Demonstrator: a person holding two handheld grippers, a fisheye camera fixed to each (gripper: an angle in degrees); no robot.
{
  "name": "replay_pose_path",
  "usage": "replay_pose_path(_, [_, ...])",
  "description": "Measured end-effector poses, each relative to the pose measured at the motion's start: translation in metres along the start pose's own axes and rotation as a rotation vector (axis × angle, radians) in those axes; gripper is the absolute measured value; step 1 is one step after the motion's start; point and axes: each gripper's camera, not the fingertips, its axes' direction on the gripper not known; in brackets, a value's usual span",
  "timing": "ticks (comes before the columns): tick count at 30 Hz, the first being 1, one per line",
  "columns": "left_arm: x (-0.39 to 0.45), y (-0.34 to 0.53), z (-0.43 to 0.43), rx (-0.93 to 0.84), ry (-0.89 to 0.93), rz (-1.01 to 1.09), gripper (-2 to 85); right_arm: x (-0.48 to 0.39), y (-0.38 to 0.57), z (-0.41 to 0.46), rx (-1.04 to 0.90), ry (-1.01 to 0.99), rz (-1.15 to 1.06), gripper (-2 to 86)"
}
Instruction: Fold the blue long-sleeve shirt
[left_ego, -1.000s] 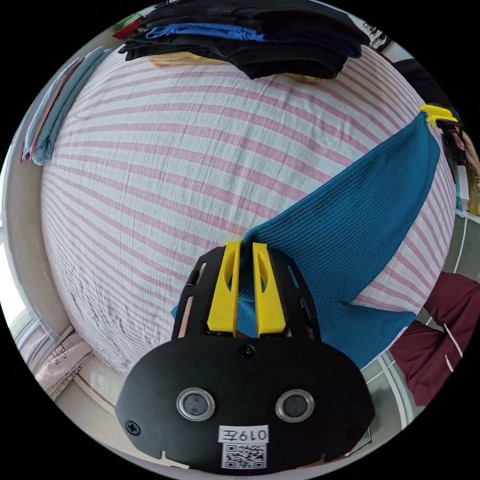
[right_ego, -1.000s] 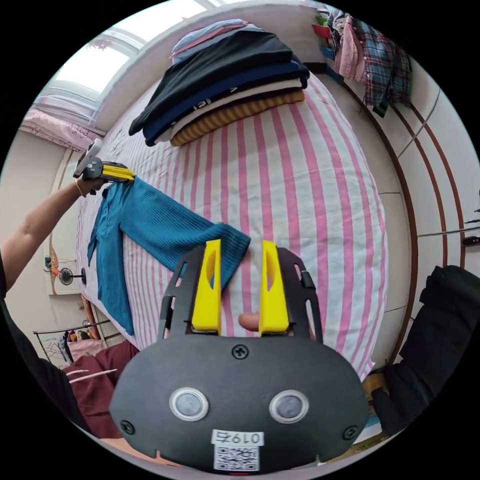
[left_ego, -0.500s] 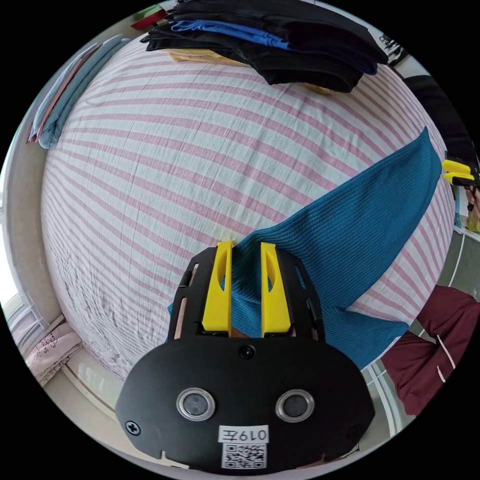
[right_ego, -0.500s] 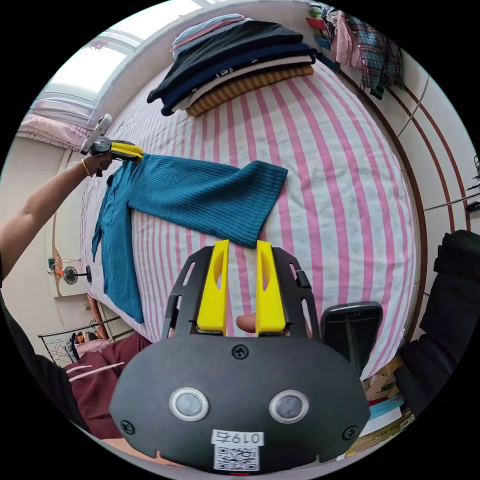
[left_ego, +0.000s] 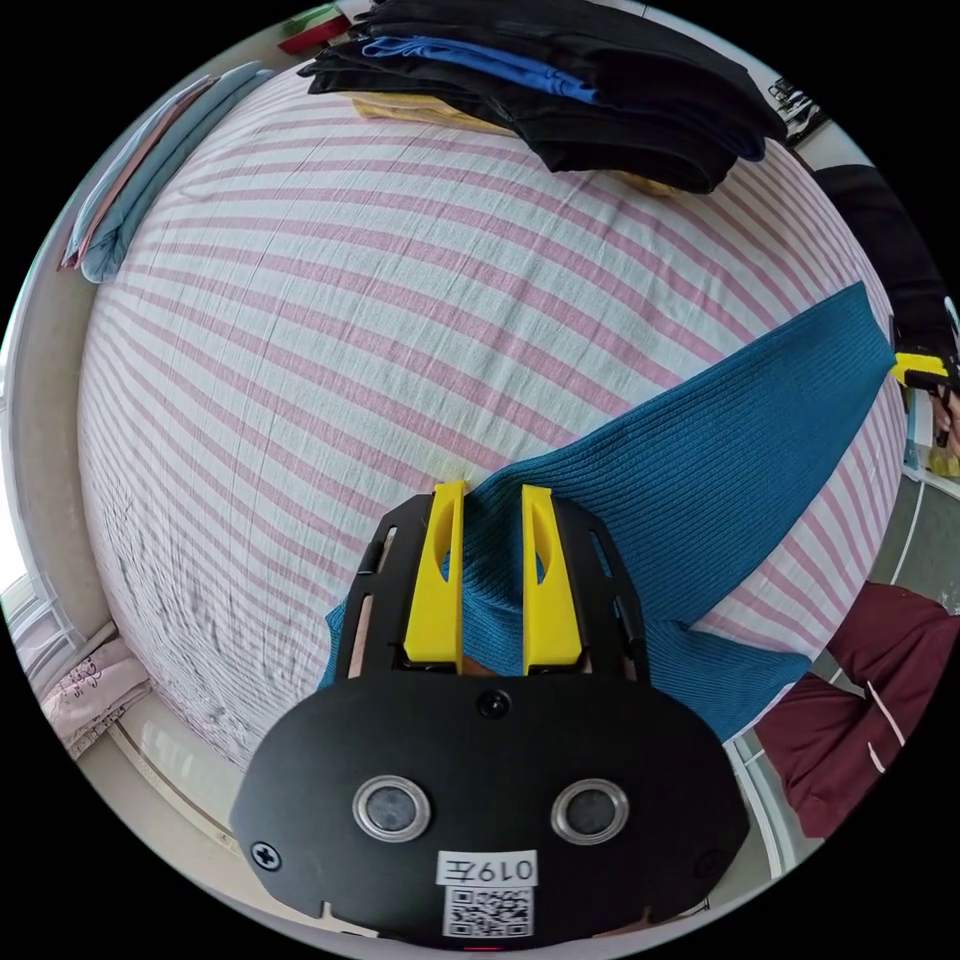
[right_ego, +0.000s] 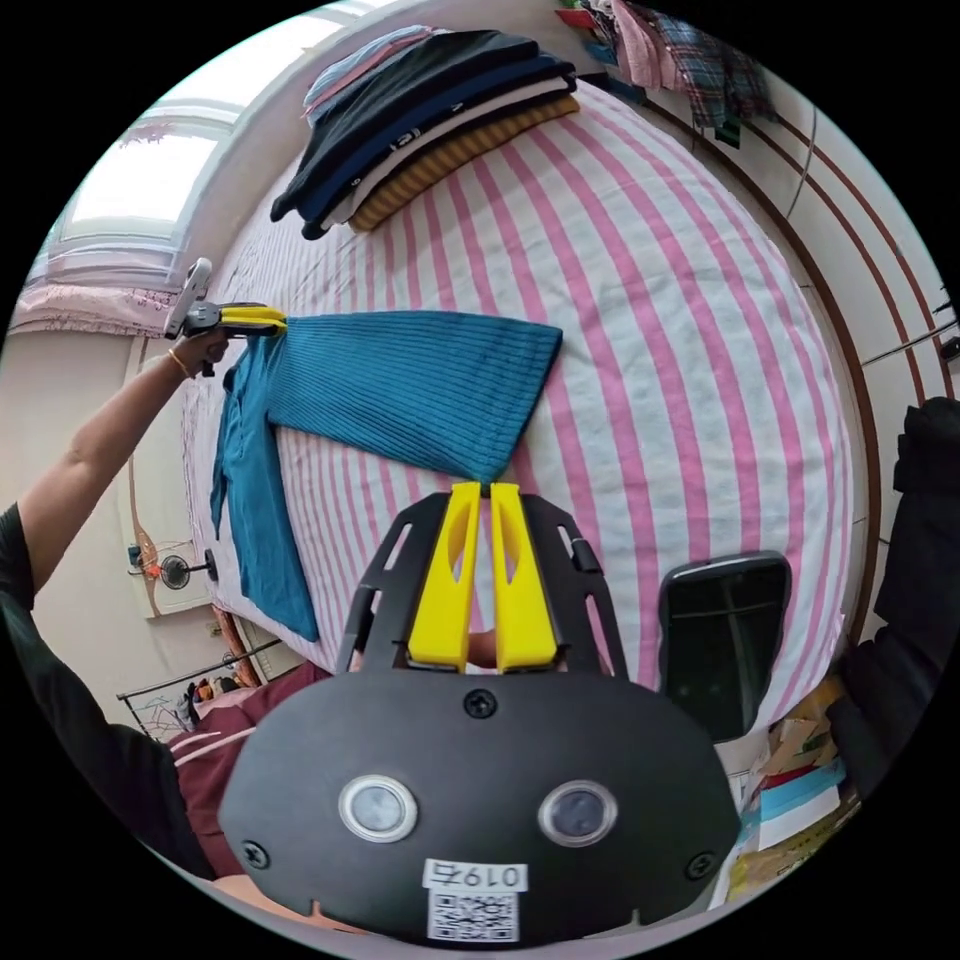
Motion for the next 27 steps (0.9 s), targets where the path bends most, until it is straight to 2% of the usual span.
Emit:
replay_pose_path(4, [-0.002,0.006,-0.001,-0.013,-0.022,0.014,7.7,0.001,-0.01,0.008,-0.053,-0.036,0.04,4.1])
replay_pose_path(7, [-0.004,0.012,-0.002,-0.019,-0.04,0.035,7.8,-0.01,-0.009,-0.001,-0.072,0.054,0.033,5.2])
replay_pose_path(10, [-0.008,0.02,-0.002,-0.01,-0.047,0.047,8.0,-0.05,-0.009,-0.021,0.049,0.211,-0.083,3.3])
replay_pose_path(12, [-0.011,0.025,-0.002,0.001,-0.048,0.052,8.1,-0.1,-0.023,-0.027,0.195,0.174,-0.251,3.7])
replay_pose_path(16, [-0.017,0.04,-0.001,0.033,-0.048,0.056,8.2,-0.173,-0.071,-0.002,0.275,0.099,-0.484,6.9])
replay_pose_path(21, [-0.023,0.056,0.0,0.052,-0.063,0.085,8.5,-0.234,-0.16,0.066,0.148,0.0,-0.571,3.6])
replay_pose_path(24, [-0.028,0.066,0.001,0.061,-0.071,0.107,8.8,-0.257,-0.179,0.098,0.039,0.072,-0.632,0.7])
replay_pose_path(27, [-0.033,0.078,0.002,0.07,-0.074,0.123,9.2,-0.256,-0.185,0.116,-0.027,0.144,-0.601,-0.3])
